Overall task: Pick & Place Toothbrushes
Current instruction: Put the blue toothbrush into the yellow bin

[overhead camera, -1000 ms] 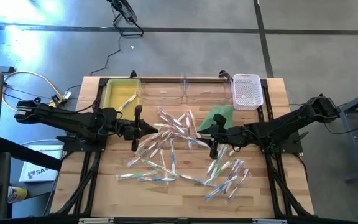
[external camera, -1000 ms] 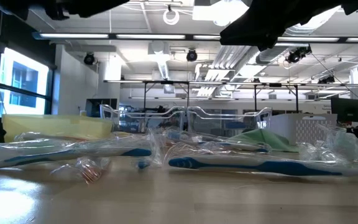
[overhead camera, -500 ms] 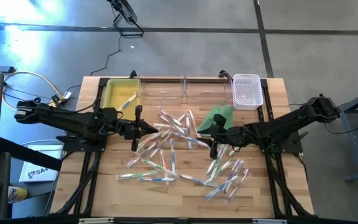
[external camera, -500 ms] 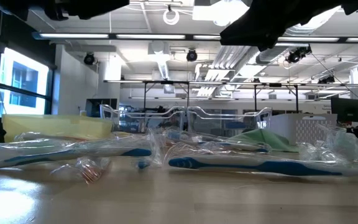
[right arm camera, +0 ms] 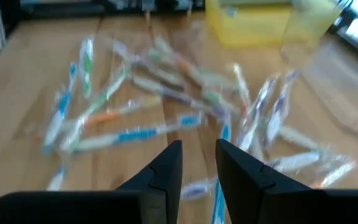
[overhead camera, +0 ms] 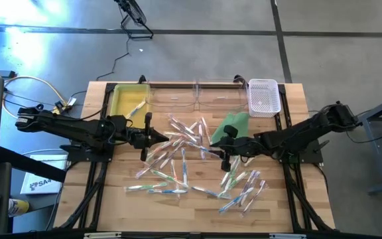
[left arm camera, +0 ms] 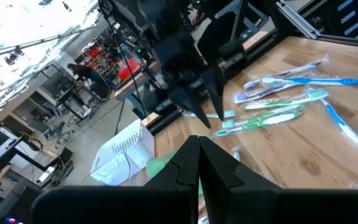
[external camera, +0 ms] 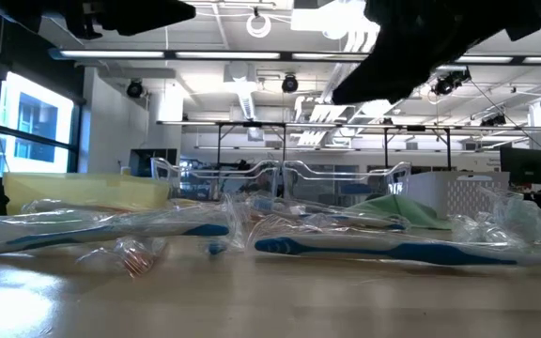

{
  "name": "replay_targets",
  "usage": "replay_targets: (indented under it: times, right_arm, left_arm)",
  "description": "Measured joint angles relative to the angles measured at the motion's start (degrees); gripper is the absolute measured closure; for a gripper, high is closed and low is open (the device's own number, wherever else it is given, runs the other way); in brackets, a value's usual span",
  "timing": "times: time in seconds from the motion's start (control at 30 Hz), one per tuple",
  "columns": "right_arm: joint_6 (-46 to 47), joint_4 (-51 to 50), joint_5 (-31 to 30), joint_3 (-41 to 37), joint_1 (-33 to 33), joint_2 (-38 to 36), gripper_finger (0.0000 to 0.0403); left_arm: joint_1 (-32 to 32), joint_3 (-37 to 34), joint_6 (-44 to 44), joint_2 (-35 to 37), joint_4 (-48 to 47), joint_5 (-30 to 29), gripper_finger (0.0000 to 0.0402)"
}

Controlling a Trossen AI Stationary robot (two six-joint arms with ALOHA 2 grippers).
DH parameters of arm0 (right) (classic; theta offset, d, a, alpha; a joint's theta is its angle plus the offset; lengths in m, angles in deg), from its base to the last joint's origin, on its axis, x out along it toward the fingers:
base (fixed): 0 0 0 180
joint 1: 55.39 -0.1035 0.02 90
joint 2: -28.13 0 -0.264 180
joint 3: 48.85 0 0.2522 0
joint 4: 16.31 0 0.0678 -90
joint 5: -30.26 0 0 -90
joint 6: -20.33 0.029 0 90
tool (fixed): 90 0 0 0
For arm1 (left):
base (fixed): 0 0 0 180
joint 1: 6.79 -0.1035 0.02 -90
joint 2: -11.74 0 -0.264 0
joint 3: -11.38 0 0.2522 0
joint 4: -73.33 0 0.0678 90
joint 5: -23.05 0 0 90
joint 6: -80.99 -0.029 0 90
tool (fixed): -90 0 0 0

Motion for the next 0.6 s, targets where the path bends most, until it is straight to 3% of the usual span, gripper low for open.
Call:
replay_targets:
  times: [0.23, 0.6]
  right_arm:
    - [1.36, -2.71, -1.47, 0.0, 0.07, 5.42, 0.0293]
    - [6.32, -6.24, -5.19, 0.0, 0.28, 7.9, 0.0224]
  left_arm:
    - [0.0, 0.0, 0.0, 0.0, -0.11, -0.02, 0.0401]
    - [-0.01, 0.0, 0.0, 0.0, -0.47, -0.02, 0.0401]
